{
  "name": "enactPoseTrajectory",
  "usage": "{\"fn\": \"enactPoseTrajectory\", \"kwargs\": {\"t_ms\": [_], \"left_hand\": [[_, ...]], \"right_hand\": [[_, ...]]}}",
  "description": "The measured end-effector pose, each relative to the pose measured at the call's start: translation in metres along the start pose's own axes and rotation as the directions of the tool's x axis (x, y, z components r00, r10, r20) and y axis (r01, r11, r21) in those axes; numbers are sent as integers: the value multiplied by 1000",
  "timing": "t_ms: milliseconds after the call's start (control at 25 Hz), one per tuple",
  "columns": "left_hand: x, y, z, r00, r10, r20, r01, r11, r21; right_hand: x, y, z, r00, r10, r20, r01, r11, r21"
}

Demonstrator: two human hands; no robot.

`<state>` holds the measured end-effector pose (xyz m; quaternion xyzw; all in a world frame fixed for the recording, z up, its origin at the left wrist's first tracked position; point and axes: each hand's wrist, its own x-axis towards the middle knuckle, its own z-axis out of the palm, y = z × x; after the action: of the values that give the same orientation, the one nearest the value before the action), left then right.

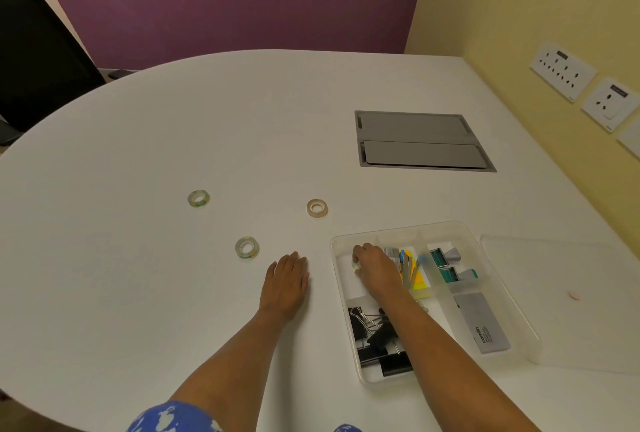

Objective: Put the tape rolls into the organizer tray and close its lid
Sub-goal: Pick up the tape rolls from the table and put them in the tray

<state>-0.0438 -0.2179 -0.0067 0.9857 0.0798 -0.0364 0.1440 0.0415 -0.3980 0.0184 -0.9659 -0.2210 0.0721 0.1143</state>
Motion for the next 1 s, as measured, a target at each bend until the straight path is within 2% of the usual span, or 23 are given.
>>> {"fn": "enactPoseTrajectory", "kwargs": {"t_ms": [120, 240, 320, 400, 720, 1000], "left_hand": [[6, -2, 0, 1000, 3, -19, -3, 1000, 2], [15, -4, -3, 1000, -1, -20, 1, 1000, -6], [22, -7, -5, 1000, -2, -24, 2, 1000, -20], [29, -10, -5, 1000, -1, -16, 1, 1000, -26], [61, -20, 6, 1000, -17, -17, 16, 998, -68], [75, -26, 19, 995, -21, -97, 17, 999, -43]], "right_hand": [[3, -3, -6, 998, 17, -59, -12, 996, 93], [12, -10, -18, 969, 67, -236, -5, 967, 255], [25, -15, -25, 945, 78, -318, 20, 955, 296], [40, -22, -30, 937, 92, -337, 16, 952, 306], [110, -36, -25, 988, 116, -98, -91, 970, 226], [149, -45, -11, 990, 120, 72, -132, 970, 204]]}}
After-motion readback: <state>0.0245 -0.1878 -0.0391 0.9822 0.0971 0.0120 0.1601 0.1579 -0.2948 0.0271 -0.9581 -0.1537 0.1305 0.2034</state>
